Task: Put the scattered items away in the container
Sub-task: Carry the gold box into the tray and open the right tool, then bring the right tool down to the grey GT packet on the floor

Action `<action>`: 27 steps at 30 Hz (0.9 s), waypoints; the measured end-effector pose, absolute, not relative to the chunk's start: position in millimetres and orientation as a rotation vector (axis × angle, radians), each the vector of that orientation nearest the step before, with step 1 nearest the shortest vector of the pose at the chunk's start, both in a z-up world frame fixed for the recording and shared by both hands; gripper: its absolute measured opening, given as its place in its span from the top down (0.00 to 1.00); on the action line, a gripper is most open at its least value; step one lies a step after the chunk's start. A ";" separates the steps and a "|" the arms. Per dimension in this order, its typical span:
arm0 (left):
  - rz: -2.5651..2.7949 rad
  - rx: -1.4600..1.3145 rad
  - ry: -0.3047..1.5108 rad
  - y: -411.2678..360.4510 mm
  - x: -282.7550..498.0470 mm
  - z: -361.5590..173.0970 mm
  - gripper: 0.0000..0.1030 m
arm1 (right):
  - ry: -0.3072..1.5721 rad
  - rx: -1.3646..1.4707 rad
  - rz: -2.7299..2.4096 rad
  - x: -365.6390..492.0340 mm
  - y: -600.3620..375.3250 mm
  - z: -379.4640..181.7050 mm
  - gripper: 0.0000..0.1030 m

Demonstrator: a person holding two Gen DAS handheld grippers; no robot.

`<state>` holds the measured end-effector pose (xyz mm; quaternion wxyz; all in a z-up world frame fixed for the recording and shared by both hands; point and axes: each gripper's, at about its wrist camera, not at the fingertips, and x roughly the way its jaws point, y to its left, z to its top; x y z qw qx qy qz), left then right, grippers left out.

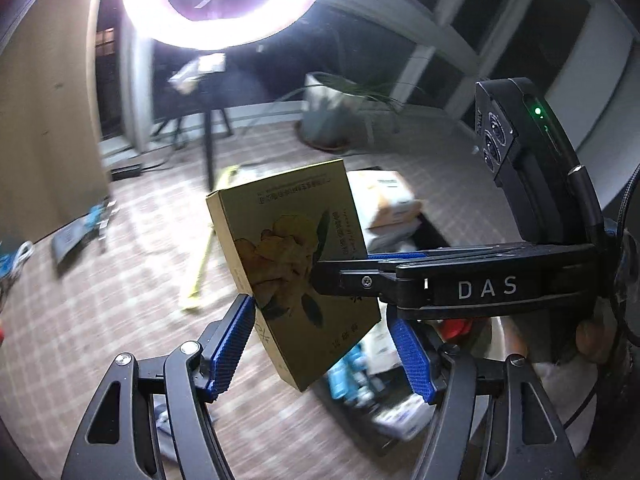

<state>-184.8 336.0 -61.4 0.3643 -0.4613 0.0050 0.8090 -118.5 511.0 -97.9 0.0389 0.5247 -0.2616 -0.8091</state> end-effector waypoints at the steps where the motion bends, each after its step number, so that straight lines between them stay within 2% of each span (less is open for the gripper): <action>1: 2.068 -1.188 0.013 345.2 -185.9 -62.8 0.31 | -0.804 1.616 -2.490 -117.1 517.8 -97.3 0.48; 9: 1.996 -1.227 0.006 411.4 -196.9 -77.4 0.31 | -0.878 1.675 -2.545 -107.4 585.8 -107.3 0.48; 14: 1.984 -1.262 0.008 428.6 -204.9 -86.3 0.29 | -0.858 1.676 -2.582 -110.7 604.7 -108.4 0.48; 23: 2.073 -1.269 0.020 394.1 -208.4 -82.0 0.29 | -0.811 1.635 -2.674 -100.8 609.3 -93.5 0.45; 27: 2.142 -1.273 0.039 364.3 -200.6 -77.4 0.29 | -0.709 1.626 -2.699 -96.9 585.9 -89.4 0.45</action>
